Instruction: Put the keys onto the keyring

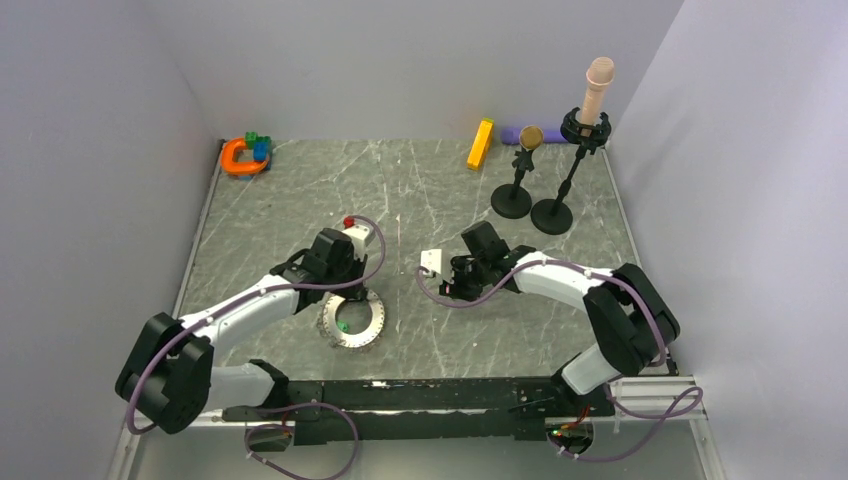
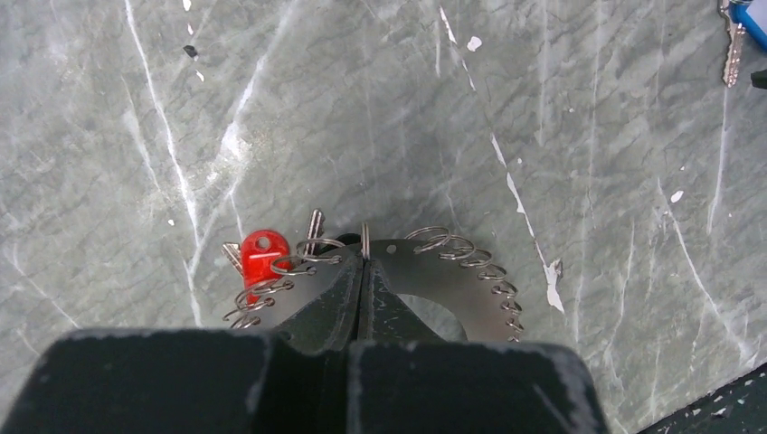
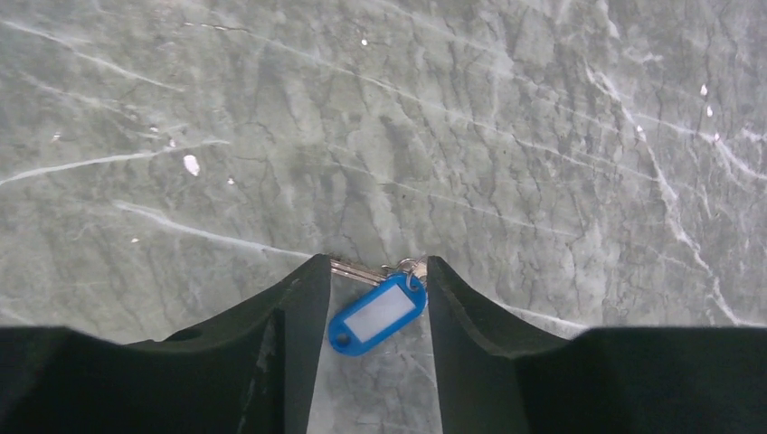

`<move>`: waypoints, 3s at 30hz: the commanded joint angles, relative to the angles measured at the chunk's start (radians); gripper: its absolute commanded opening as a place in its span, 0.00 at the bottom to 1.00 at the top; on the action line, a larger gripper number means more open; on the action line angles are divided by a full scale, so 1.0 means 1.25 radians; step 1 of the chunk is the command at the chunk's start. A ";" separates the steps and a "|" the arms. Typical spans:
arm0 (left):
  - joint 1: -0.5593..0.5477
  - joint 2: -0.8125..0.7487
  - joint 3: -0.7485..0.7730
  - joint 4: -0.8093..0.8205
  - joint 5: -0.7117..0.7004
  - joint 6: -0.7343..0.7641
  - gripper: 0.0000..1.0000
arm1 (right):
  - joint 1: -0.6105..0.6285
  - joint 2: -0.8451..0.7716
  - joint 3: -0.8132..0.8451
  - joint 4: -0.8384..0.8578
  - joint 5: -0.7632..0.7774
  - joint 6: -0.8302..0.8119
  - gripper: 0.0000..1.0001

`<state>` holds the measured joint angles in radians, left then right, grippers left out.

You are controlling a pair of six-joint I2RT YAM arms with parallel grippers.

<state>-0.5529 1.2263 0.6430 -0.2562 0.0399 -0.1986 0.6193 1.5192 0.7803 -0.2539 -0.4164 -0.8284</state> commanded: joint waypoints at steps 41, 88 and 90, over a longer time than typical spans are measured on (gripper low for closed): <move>0.022 -0.337 -0.270 0.578 0.371 -0.077 0.74 | -0.075 -0.030 0.066 -0.023 -0.132 0.127 0.00; 0.002 -0.328 -0.293 0.598 0.380 -0.044 0.77 | -0.114 0.200 0.214 -0.134 -0.073 0.313 0.36; 0.003 -0.327 -0.295 0.601 0.383 -0.047 0.77 | -0.112 0.203 0.218 -0.136 -0.077 0.310 0.32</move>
<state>-0.5465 0.8326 0.2714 0.4740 0.5186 -0.2638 0.4736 1.7607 1.0161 -0.4347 -0.5003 -0.4507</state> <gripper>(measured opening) 0.773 0.352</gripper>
